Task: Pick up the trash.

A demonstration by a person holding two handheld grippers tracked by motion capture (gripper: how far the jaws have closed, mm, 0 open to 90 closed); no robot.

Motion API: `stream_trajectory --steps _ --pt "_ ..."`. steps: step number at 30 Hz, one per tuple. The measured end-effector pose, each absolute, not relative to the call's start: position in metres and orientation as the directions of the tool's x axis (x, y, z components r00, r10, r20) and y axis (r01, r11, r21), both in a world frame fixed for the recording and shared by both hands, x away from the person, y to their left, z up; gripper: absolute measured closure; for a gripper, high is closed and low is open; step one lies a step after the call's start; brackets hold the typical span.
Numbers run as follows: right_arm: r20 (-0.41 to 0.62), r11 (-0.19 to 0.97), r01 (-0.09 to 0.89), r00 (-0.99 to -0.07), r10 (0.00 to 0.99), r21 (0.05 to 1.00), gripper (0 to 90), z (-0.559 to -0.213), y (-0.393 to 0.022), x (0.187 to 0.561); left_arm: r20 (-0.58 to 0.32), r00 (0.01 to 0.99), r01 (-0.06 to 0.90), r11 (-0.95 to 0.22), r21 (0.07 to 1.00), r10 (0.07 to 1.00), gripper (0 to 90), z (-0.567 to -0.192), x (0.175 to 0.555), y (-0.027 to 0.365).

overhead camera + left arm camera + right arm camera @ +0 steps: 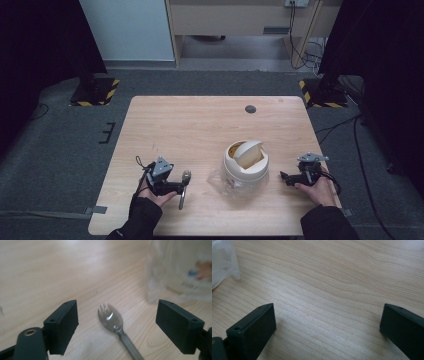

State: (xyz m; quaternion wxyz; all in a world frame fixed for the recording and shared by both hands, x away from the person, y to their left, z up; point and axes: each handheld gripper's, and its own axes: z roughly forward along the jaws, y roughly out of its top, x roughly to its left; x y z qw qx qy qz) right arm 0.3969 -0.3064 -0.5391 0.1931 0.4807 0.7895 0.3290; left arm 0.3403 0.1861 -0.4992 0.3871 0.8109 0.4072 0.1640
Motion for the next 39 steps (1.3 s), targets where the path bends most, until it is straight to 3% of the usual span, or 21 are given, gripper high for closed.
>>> stream_trajectory --steps 12,20,27,34,39 --pt "0.011 0.326 0.630 -0.469 0.883 0.705 0.8 -0.539 -0.306 0.396 -0.024 0.632 0.587 -0.457 0.668 0.775 28.7 -0.523 0.339 0.177" --pt "0.009 0.325 0.629 -0.468 0.884 0.706 1.0 -0.539 -0.306 0.396 -0.008 0.621 0.581 -0.454 0.676 0.784 36.8 -0.525 0.342 0.179" --pt "0.013 0.320 0.633 -0.462 0.887 0.705 1.3 -0.539 -0.306 0.395 -0.011 0.601 0.584 -0.431 0.688 0.799 61.1 -0.524 0.347 0.189" --pt "0.013 0.318 0.633 -0.461 0.888 0.705 1.4 -0.539 -0.305 0.395 -0.014 0.593 0.588 -0.422 0.690 0.805 77.7 -0.524 0.349 0.193" --pt "0.014 0.310 0.634 -0.452 0.892 0.708 7.0 -0.538 -0.307 0.395 0.002 0.605 0.584 -0.445 0.679 0.796 79.4 -0.522 0.348 0.190"
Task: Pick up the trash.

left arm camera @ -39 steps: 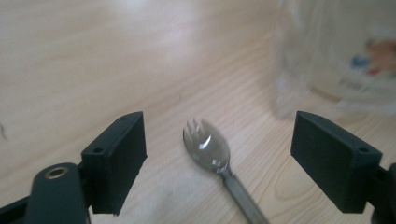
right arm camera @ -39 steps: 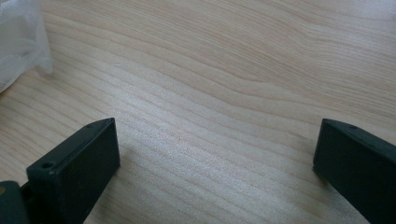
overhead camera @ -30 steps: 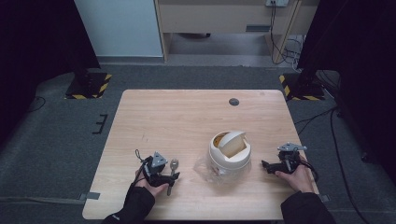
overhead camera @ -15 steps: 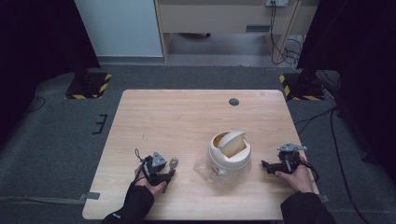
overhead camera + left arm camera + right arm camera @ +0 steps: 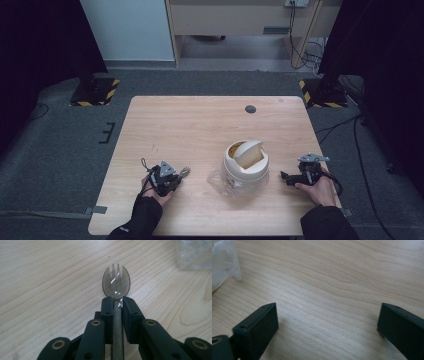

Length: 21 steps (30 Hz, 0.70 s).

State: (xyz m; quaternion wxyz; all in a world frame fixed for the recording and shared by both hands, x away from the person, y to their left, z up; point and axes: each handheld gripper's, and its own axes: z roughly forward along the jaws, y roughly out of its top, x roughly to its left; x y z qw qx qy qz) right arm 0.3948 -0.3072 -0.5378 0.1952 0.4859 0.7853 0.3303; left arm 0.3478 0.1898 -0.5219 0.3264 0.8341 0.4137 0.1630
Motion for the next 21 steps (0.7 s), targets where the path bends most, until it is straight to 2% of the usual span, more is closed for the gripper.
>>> stream_trajectory --steps 6,13,21 --pt "0.030 0.276 0.645 -0.421 0.907 0.713 21.6 -0.533 -0.313 0.394 0.023 0.614 0.519 -0.426 0.741 0.789 79.4 -0.507 0.345 0.190" --pt "0.045 0.213 0.599 -0.385 0.922 0.772 24.5 -0.518 -0.315 0.394 0.001 0.599 0.431 -0.324 0.842 0.801 79.3 -0.483 0.341 0.200" --pt "0.121 0.084 0.519 -0.349 0.929 0.851 20.8 -0.494 -0.312 0.394 0.004 0.579 0.311 -0.226 0.923 0.816 79.3 -0.456 0.334 0.210"
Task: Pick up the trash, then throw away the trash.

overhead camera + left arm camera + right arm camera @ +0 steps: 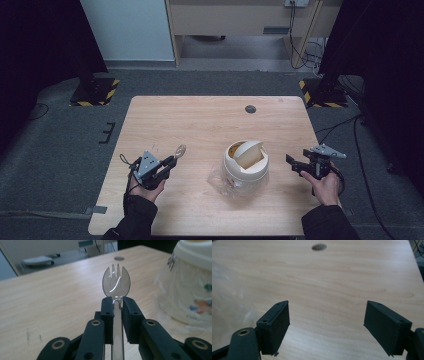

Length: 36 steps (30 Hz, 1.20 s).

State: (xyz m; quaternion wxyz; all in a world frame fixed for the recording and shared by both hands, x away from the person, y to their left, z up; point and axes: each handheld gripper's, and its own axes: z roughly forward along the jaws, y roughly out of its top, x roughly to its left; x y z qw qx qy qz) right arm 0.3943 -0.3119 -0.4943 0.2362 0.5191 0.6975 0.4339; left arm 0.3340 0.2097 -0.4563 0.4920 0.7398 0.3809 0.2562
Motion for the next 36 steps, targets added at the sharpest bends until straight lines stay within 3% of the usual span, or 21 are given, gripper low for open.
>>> stream_trajectory --steps 8,15,25,36 --pt "0.117 0.059 0.412 -0.388 0.914 0.909 23.5 -0.466 -0.311 0.386 0.049 0.589 0.181 -0.192 0.965 0.806 79.4 -0.434 0.325 0.207" --pt "0.143 -0.015 0.320 -0.381 0.914 0.947 27.6 -0.438 -0.310 0.380 0.028 0.599 0.136 -0.137 0.981 0.800 79.4 -0.420 0.324 0.204" --pt "0.152 -0.051 0.219 -0.474 0.867 0.974 33.2 -0.392 -0.287 0.371 0.017 0.629 0.048 -0.061 0.997 0.777 79.4 -0.387 0.332 0.186" --pt "0.158 -0.089 0.146 -0.575 0.803 0.985 37.8 -0.353 -0.254 0.362 0.092 0.690 -0.062 -0.068 0.996 0.718 79.4 -0.357 0.330 0.144"
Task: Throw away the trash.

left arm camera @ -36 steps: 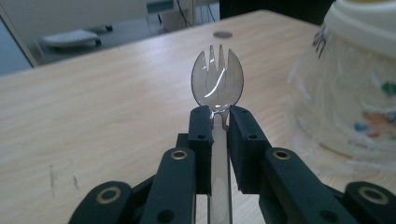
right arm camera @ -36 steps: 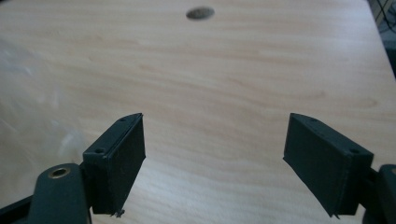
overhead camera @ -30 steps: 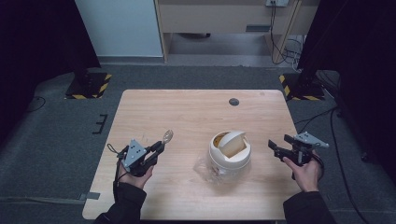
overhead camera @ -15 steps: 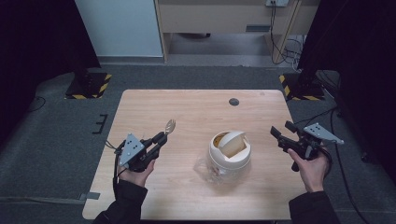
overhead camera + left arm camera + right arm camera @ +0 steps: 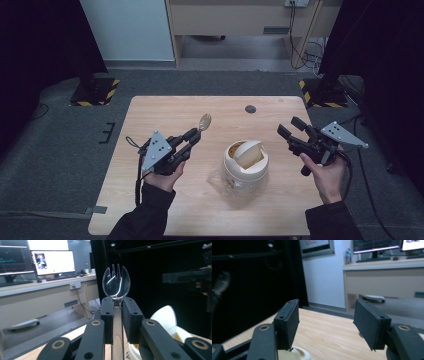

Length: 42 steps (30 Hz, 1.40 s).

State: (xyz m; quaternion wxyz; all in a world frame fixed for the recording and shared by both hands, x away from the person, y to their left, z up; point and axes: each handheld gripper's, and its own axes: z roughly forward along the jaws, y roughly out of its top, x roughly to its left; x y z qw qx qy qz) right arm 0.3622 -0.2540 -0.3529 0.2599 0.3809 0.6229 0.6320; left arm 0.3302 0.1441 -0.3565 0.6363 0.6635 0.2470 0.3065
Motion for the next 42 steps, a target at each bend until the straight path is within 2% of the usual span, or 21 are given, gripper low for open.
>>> stream_trajectory --steps 14,29,38,41,42 --pt "0.185 -0.111 0.151 -0.694 0.696 0.982 45.6 -0.333 -0.208 0.351 0.124 0.741 -0.088 -0.087 0.992 0.661 79.4 -0.350 0.330 0.099" --pt "0.247 -0.142 0.204 -0.739 0.626 0.969 50.8 -0.334 -0.188 0.350 0.154 0.771 -0.087 -0.138 0.987 0.618 79.4 -0.361 0.333 0.061" --pt "0.313 -0.159 0.273 -0.738 0.598 0.949 67.2 -0.338 -0.181 0.351 0.165 0.772 -0.110 -0.127 0.986 0.614 79.5 -0.361 0.328 0.054" --pt "0.328 -0.167 0.286 -0.742 0.585 0.944 75.3 -0.339 -0.179 0.350 0.166 0.771 -0.105 -0.135 0.985 0.615 79.4 -0.362 0.327 0.054" --pt "0.335 -0.170 0.292 -0.743 0.579 0.941 80.5 -0.339 -0.179 0.350 0.162 0.773 -0.102 -0.132 0.986 0.614 79.3 -0.362 0.327 0.054"
